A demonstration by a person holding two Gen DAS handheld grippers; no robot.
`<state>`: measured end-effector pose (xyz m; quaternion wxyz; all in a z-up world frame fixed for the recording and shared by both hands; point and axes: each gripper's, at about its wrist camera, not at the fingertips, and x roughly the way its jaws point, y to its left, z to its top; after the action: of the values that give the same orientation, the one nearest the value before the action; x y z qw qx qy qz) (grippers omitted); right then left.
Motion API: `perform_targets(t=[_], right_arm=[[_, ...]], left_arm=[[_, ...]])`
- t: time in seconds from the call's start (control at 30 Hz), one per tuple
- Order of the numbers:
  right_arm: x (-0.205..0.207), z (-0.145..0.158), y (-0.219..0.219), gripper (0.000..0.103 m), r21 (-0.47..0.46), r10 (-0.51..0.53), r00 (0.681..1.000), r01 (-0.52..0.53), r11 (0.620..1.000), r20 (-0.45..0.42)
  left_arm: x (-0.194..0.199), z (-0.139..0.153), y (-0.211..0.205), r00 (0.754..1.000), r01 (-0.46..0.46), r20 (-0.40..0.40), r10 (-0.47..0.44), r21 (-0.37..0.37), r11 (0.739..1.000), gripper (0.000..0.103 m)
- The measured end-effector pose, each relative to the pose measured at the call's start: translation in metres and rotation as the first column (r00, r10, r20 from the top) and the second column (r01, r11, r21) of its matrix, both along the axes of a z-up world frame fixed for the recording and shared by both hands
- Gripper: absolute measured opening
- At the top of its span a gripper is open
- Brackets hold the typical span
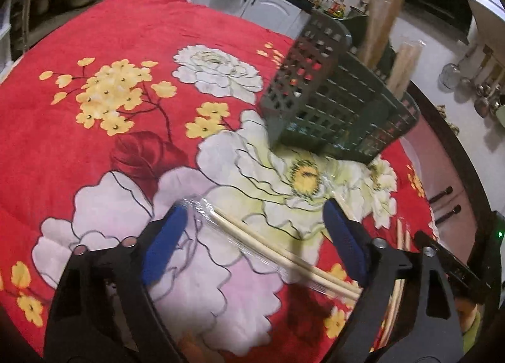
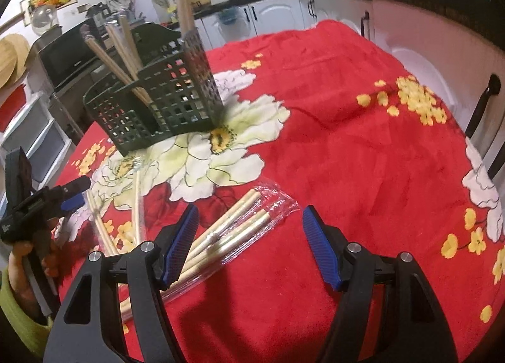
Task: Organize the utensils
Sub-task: 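Lower both open tools onto the wrapped chopstick pile and close on chopsticks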
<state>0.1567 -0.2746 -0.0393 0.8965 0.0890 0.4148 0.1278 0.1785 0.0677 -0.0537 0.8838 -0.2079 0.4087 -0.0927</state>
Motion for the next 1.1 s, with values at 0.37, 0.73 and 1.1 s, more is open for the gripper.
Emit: perform_targets(t=[0.37, 0.73, 1.1], right_arm=[[0.016, -0.012, -0.005, 0.018, 0.001, -0.041, 0.998, 0.041, 0.999, -0.054], [0.013, -0.001, -0.009, 0.007, 0.036, -0.028, 1.0, 0.028, 0.999, -0.015], [-0.002, 0.065, 0.002, 0.006, 0.031, 0.055, 0.982, -0.062, 0.998, 0.18]], left_arm=[[0.007, -0.003, 0.007, 0.999, -0.05, 0.0, 0.05, 0.045, 0.998, 0.044], [0.011, -0.01, 0.028, 0.994, -0.102, -0.032, 0.102, -0.012, 0.995, 0.005], [-0.006, 0.016, 0.033, 0.996, -0.073, 0.05, 0.079, -0.11, 0.991, 0.001]])
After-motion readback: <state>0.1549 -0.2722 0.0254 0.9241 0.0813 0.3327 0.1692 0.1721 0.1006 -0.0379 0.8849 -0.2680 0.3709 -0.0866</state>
